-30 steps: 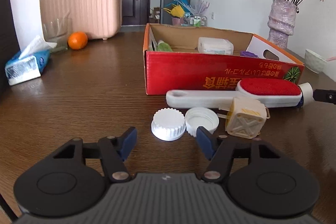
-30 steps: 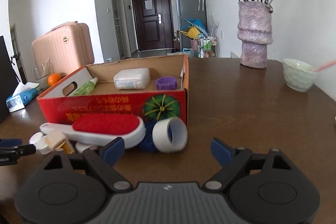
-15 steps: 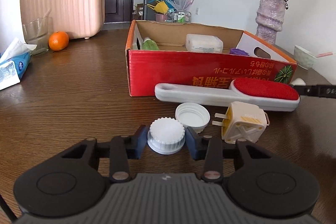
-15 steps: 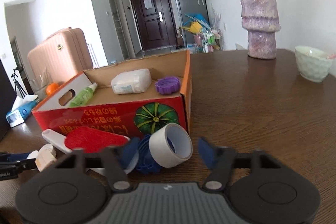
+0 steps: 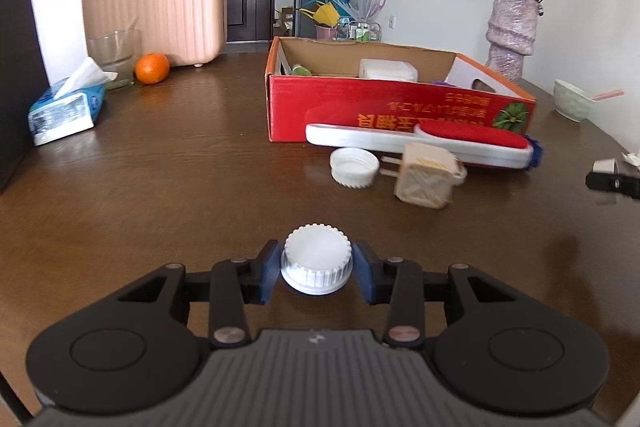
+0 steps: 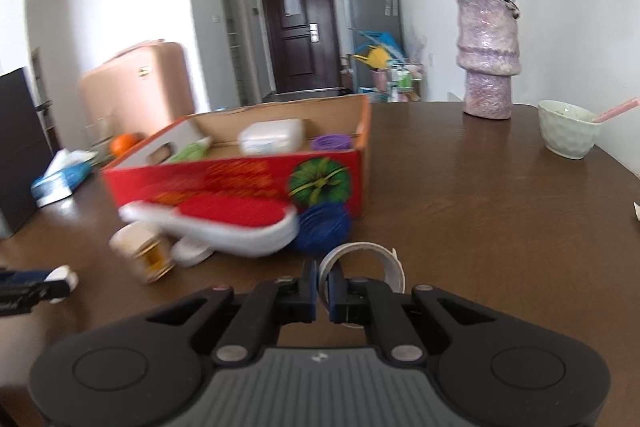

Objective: Organize rigid objects
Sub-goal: 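Carry the cap and tape roll into the red box and open both tools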

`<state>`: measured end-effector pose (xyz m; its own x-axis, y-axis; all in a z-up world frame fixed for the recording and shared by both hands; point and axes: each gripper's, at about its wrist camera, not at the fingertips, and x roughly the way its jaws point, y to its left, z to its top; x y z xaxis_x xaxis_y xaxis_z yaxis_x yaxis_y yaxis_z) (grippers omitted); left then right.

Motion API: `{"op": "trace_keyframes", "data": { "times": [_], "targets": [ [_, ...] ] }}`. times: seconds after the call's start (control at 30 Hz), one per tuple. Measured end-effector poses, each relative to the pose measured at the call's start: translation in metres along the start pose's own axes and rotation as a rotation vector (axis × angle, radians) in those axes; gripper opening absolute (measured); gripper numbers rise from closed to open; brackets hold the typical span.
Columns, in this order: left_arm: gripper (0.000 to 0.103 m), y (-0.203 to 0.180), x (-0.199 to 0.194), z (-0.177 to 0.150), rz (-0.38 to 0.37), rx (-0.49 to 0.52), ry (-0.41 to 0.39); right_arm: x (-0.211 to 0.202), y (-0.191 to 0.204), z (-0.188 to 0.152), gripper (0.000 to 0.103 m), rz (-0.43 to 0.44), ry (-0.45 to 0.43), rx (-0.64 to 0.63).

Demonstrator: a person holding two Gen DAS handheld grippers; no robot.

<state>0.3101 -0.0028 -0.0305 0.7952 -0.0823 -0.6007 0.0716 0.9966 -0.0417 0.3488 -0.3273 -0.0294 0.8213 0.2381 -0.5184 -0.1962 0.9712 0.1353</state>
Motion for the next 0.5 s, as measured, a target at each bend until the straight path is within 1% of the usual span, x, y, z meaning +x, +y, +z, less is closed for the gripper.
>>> {"op": "trace_keyframes", "data": {
  "times": [0.13, 0.3, 0.4, 0.5],
  "targets": [
    [0.040, -0.008, -0.034, -0.010, 0.001, -0.001, -0.028, -0.039, 0.025, -0.024, 0.005, 0.060, 0.004, -0.042],
    [0.040, -0.016, -0.075, -0.020, -0.013, 0.006, -0.089, -0.079, 0.050, -0.042, 0.005, 0.120, -0.012, -0.095],
    [0.040, -0.018, -0.096, -0.029, -0.029, 0.006, -0.114, -0.098, 0.066, -0.050, 0.005, 0.127, -0.032, -0.142],
    [0.040, -0.020, -0.108, -0.038, -0.033, 0.016, -0.110, -0.113, 0.079, -0.056, 0.005, 0.136, -0.057, -0.168]
  ]
}}
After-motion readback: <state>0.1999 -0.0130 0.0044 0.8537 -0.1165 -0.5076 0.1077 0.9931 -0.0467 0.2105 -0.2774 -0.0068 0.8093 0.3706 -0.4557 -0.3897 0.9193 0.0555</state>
